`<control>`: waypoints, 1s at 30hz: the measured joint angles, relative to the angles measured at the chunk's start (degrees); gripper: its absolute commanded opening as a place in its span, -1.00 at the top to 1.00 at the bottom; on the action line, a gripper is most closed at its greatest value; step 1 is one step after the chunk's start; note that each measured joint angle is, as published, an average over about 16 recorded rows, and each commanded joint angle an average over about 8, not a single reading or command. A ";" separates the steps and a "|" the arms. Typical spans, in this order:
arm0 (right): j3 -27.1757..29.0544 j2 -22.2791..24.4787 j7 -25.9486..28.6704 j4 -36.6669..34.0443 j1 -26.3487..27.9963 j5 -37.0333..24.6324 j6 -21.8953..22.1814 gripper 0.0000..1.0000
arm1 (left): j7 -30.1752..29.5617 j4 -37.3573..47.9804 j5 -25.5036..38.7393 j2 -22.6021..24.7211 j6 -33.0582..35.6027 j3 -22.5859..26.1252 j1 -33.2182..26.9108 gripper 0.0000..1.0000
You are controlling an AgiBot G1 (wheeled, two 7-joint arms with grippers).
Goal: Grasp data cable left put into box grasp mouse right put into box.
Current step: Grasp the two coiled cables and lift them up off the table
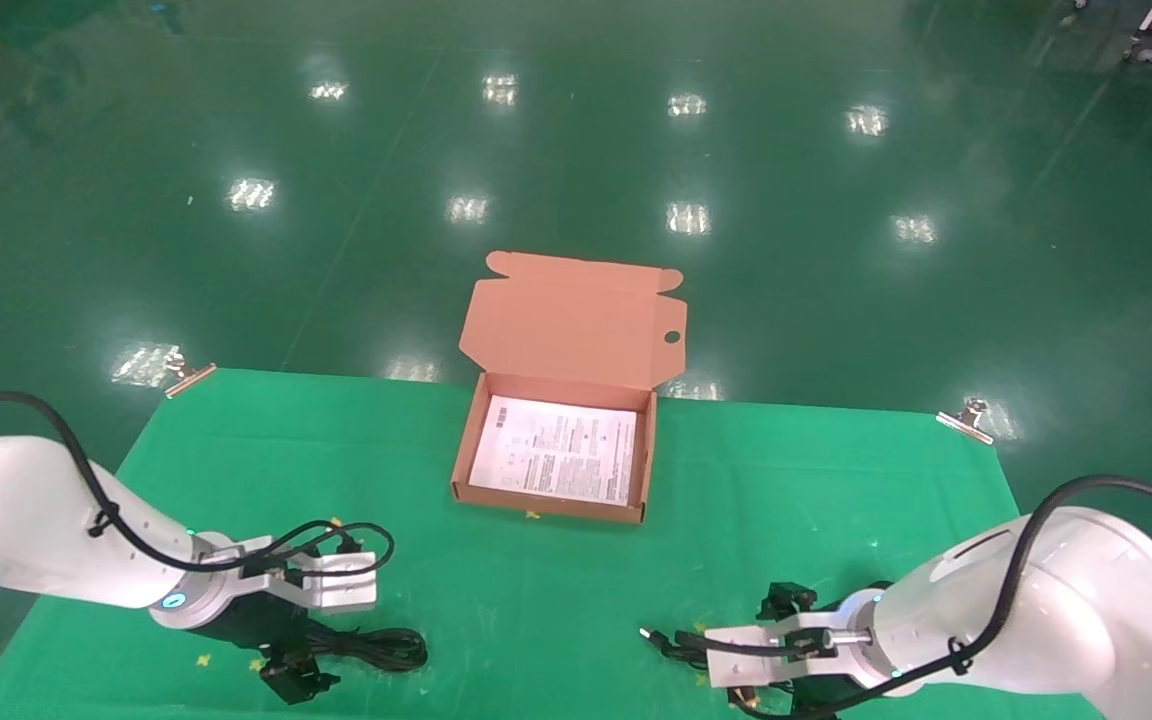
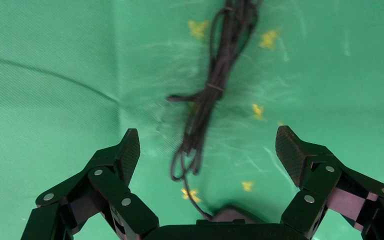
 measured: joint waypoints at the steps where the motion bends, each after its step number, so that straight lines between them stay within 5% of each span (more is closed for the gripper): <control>1: -0.03 -0.12 0.03 -0.20 -0.07 -0.09 0.11 0.86 | 0.07 0.30 0.01 0.10 -0.07 0.00 -0.07 0.52; 3: -0.09 -0.30 0.08 -0.47 -0.18 -0.22 0.27 1.00 | 0.17 0.74 0.02 0.25 -0.16 0.01 -0.19 1.00; 30: -0.02 -0.06 0.06 -0.10 0.03 -0.11 0.06 1.00 | 0.14 0.09 0.00 0.05 0.04 0.00 -0.07 1.00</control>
